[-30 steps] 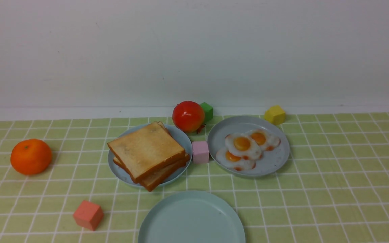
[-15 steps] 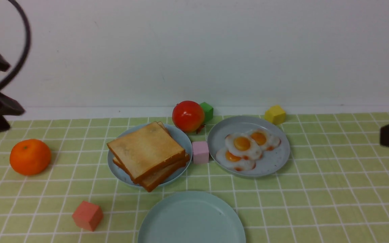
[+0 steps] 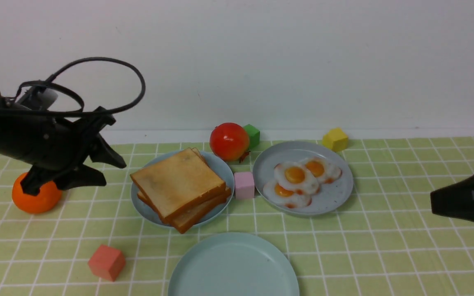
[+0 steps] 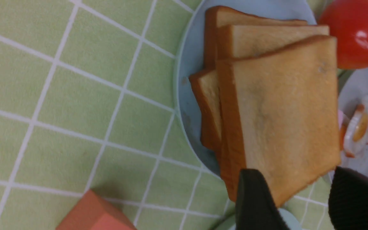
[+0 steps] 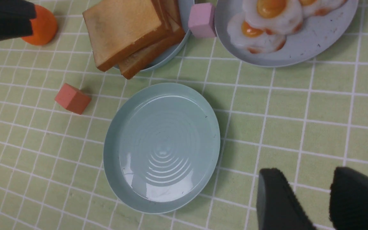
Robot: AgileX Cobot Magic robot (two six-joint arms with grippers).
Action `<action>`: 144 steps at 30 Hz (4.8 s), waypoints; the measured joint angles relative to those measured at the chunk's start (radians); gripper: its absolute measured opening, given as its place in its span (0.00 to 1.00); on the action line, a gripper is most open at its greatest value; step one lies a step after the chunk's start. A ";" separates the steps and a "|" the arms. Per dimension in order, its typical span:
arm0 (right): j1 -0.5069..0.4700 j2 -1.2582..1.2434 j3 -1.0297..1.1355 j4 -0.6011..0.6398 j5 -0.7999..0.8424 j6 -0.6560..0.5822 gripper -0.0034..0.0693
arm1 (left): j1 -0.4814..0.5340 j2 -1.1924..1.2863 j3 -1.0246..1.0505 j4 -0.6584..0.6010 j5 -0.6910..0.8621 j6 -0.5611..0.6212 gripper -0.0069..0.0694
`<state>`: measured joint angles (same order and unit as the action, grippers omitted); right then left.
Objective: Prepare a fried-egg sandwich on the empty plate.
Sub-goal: Use the left arm to grab a slice of bread, then use the left arm to put a slice of bread into the empty plate in the middle, then use the right arm to grab a fried egg
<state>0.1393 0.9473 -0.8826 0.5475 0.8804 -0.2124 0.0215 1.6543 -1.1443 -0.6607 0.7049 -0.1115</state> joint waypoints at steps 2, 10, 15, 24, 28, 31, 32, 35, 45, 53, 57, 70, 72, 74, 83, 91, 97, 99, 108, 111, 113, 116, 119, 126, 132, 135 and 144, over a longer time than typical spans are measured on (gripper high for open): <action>0.000 0.000 0.000 0.001 0.000 0.000 0.42 | 0.000 0.062 -0.033 -0.008 -0.010 0.026 0.63; 0.000 0.000 0.000 0.001 0.002 0.000 0.42 | 0.000 0.214 -0.058 -0.171 -0.089 0.194 0.68; 0.000 0.000 0.000 0.005 0.016 0.000 0.42 | 0.000 0.249 -0.059 -0.287 -0.109 0.284 0.68; 0.000 0.000 0.000 0.008 0.065 0.000 0.42 | 0.000 0.271 -0.061 -0.417 -0.148 0.437 0.62; 0.000 0.000 0.000 0.008 0.078 0.000 0.42 | 0.000 0.277 -0.061 -0.412 -0.152 0.481 0.48; 0.000 0.000 0.000 0.008 0.086 0.001 0.42 | 0.000 0.277 -0.061 -0.405 -0.150 0.506 0.32; 0.000 0.000 0.000 0.008 0.088 0.001 0.42 | 0.000 0.277 -0.061 -0.402 -0.145 0.513 0.25; 0.000 0.000 0.000 0.008 0.092 0.001 0.42 | 0.000 0.277 -0.061 -0.400 -0.136 0.521 0.14; 0.000 0.000 0.000 0.008 0.104 0.001 0.41 | -0.020 0.117 -0.050 -0.398 0.044 0.677 0.10; 0.000 0.000 0.000 0.020 0.104 0.001 0.37 | -0.228 0.082 0.195 -0.396 -0.061 0.703 0.10; 0.000 0.000 0.000 0.063 0.104 0.001 0.37 | -0.285 0.082 0.266 -0.388 -0.199 0.704 0.10; 0.000 0.015 0.000 0.112 0.077 0.023 0.37 | -0.315 0.076 0.279 -0.335 -0.239 0.656 0.33; 0.000 0.037 0.000 0.115 0.038 0.088 0.38 | -0.315 0.063 0.280 -0.319 -0.228 0.655 0.43; 0.000 0.073 0.000 0.115 0.001 0.149 0.40 | -0.315 0.038 0.280 -0.311 -0.216 0.655 0.51; 0.000 0.329 0.000 0.193 -0.226 0.196 0.58 | -0.315 -0.162 0.201 -0.182 -0.109 0.600 0.66; -0.012 0.614 -0.062 0.605 -0.351 -0.260 0.62 | -0.315 -0.343 -0.046 0.014 0.076 0.481 0.49; -0.013 0.789 -0.206 0.666 -0.259 -0.330 0.62 | -0.317 -0.354 -0.142 0.390 0.172 0.249 0.26; 0.002 0.853 -0.275 0.519 -0.261 -0.222 0.62 | -0.323 -0.353 -0.154 0.515 0.201 0.146 0.16; 0.093 1.019 -0.474 0.046 -0.271 0.307 0.62 | -0.530 -0.313 -0.161 0.593 0.191 0.071 0.07; 0.089 1.060 -0.488 0.022 -0.290 0.405 0.62 | -0.541 -0.289 -0.161 0.607 0.189 0.057 0.07; 0.089 1.076 -0.489 0.021 -0.309 0.442 0.62 | -0.541 -0.277 -0.161 0.614 0.189 0.053 0.07; 0.089 1.095 -0.491 0.056 -0.342 0.462 0.62 | -0.541 -0.266 -0.161 0.615 0.189 0.051 0.07; 0.089 1.111 -0.492 0.093 -0.384 0.466 0.62 | -0.541 -0.265 -0.161 0.615 0.188 0.051 0.07; 0.089 1.141 -0.498 0.143 -0.441 0.470 0.60 | -0.541 -0.265 -0.161 0.615 0.190 0.049 0.07; 0.087 1.157 -0.502 0.149 -0.446 0.470 0.40 | -0.541 -0.265 -0.161 0.615 0.197 0.049 0.07; 0.087 1.163 -0.505 0.149 -0.446 0.470 0.23 | -0.541 -0.265 -0.161 0.611 0.208 0.044 0.07; 0.086 1.165 -0.505 0.134 -0.444 0.473 0.13 | -0.541 -0.267 -0.161 0.600 0.246 0.026 0.08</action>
<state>0.2257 2.1119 -1.3876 0.6816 0.4366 0.2602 -0.5197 1.3877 -1.3050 -0.0606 0.9508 -0.0856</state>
